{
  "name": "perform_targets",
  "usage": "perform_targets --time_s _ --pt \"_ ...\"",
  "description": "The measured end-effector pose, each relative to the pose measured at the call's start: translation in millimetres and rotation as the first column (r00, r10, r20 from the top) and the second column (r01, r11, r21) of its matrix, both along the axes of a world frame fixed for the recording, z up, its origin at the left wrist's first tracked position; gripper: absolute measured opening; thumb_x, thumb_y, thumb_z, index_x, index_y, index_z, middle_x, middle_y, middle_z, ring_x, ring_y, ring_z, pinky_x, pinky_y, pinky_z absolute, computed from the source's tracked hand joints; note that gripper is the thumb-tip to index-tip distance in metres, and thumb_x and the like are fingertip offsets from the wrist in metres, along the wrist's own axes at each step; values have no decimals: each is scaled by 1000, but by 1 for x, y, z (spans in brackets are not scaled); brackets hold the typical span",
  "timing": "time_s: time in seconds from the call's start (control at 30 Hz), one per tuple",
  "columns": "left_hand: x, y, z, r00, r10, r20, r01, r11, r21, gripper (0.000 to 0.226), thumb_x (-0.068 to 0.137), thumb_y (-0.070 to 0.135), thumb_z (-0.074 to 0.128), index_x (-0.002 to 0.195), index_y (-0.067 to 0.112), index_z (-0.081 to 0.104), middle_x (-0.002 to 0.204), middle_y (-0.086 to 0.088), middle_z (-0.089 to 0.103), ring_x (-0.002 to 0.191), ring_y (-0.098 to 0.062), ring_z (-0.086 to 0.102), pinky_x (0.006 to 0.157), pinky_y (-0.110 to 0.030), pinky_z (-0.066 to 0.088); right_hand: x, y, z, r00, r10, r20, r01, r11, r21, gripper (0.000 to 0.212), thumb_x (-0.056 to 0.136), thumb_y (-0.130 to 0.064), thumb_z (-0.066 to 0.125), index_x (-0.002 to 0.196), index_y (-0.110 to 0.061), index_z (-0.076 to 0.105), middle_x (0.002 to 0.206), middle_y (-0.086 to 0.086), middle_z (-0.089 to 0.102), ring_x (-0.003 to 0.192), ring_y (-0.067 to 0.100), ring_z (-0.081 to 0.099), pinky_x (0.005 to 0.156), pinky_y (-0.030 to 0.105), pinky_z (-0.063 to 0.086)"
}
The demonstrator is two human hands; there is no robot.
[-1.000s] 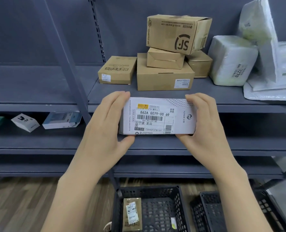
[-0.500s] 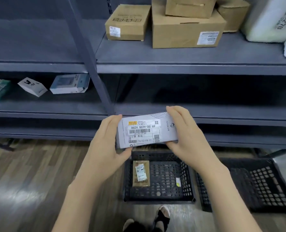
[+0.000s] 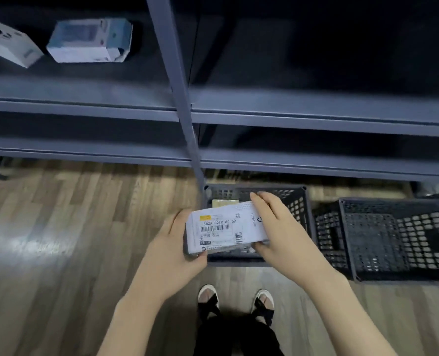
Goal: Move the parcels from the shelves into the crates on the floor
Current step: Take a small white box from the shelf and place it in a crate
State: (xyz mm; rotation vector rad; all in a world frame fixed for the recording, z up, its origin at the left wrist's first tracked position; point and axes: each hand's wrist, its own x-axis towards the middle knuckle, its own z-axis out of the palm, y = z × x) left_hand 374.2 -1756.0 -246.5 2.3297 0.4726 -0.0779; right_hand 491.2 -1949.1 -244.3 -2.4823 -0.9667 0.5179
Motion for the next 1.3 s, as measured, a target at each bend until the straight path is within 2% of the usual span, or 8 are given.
perform_targets --time_s 0.27,0.4,0.6,0.8,0.93,1.07,1.13,1.3 --pt "26 -30 -168 988 -155 -17 153 949 275 76 69 35 75 134 12 44 136 1 43 124 -16 40 97 -35 45 36 -37 -141 981 192 25 -182 959 -218 80 84 -20 61 149 -7 17 151 7 20 138 24 25 110 24 25" --pt "40 -27 -267 933 -351 -83 347 811 471 82 58 42 84 126 7 55 118 -8 59 105 -26 62 74 -34 54 55 -48 -236 950 309 35 -279 897 -344 83 84 -33 62 149 -8 17 148 6 24 132 25 32 106 35 36" --pt "62 -24 -407 773 -592 -227 579 514 633 77 55 55 82 116 11 66 107 -11 66 91 -26 66 67 -32 55 68 -62 -388 926 378 16 -338 845 -414 87 80 -52 65 145 -11 25 140 5 35 128 22 36 105 34 35" --pt "71 -33 -500 636 -636 -437 741 345 576 71 84 58 55 143 25 33 132 -10 44 111 -26 52 71 -34 49 62 -70 -496 903 425 -60 -408 807 -428 84 79 -58 63 141 -12 30 132 6 40 124 22 40 101 32 36" --pt "72 -30 -540 441 -762 -475 837 158 523 62 68 58 71 125 36 56 106 -15 62 69 -28 62 45 -27 44 61 -65 -541 825 563 -49 -526 733 -431 87 82 -58 59 146 -15 19 133 5 38 125 22 38 98 33 35" --pt "80 -34 -553 381 -687 -619 877 56 477 63 87 61 47 144 48 21 140 -13 36 96 -27 58 64 -31 44 66 -56 -566 766 641 -37 -593 684 -424 89 83 -59 57 148 -13 16 131 7 38 121 24 41 96 32 35" --pt "81 -32 -561 349 -630 -694 923 101 372 64 94 57 36 146 47 0 149 -10 15 111 -26 51 78 -32 45 69 -51 -575 736 677 -28 -625 662 -415 90 83 -59 57 148 -12 16 131 7 38 119 24 41 96 31 34" --pt "90 -31 -567 213 -586 -782 976 87 201 77 93 44 51 145 48 -5 148 -7 7 109 -25 49 82 -32 48 68 -45 -596 729 684 -34 -641 663 -387 89 80 -57 63 146 -13 21 129 6 41 119 23 42 95 32 38"
